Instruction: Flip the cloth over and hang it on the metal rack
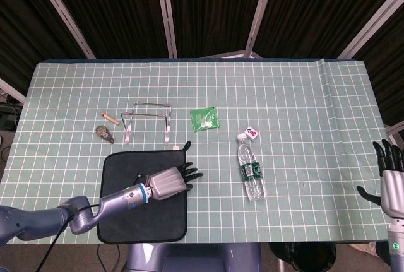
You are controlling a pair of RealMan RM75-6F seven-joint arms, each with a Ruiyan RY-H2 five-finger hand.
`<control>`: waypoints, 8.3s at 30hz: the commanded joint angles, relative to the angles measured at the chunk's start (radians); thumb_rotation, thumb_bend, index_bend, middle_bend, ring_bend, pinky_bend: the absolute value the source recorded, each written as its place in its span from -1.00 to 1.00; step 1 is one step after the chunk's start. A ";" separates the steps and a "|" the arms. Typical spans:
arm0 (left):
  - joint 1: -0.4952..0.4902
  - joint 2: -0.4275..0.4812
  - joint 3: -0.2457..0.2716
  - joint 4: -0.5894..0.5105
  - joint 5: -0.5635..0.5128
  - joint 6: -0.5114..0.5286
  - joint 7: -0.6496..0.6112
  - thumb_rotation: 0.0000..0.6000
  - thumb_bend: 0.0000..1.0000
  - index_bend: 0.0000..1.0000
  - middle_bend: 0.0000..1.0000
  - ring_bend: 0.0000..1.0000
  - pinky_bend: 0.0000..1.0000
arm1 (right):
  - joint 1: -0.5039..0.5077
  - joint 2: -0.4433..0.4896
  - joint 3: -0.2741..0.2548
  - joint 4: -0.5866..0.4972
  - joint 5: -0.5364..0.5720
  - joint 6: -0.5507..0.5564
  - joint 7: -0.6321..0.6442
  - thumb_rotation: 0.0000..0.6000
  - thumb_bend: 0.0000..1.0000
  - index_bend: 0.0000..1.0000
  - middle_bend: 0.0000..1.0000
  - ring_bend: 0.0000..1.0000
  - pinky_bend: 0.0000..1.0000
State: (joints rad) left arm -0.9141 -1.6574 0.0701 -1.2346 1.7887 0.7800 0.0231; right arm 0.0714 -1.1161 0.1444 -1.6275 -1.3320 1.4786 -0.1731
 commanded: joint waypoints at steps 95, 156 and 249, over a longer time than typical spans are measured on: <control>0.344 0.155 0.310 0.501 0.208 0.611 -0.337 1.00 0.08 0.57 -1.00 -1.00 -1.00 | -0.010 -0.002 -0.023 -0.027 -0.043 0.028 -0.031 1.00 -1.00 -1.00 -1.00 -1.00 -1.00; 0.165 0.155 0.043 -0.008 -0.119 0.151 -0.042 1.00 -0.20 -0.07 -1.00 -1.00 -1.00 | -0.010 0.015 -0.015 -0.012 -0.014 0.002 0.020 1.00 -1.00 -1.00 -1.00 -1.00 -1.00; 0.273 0.237 0.078 0.188 -0.131 0.269 -0.247 1.00 0.05 0.05 -1.00 -1.00 -1.00 | -0.009 0.020 -0.020 -0.015 -0.022 0.000 0.026 1.00 -1.00 -1.00 -1.00 -1.00 -1.00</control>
State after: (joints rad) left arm -0.6539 -1.4307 0.1416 -1.0532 1.6398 1.0187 -0.2005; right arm 0.0628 -1.0961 0.1246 -1.6422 -1.3534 1.4779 -0.1470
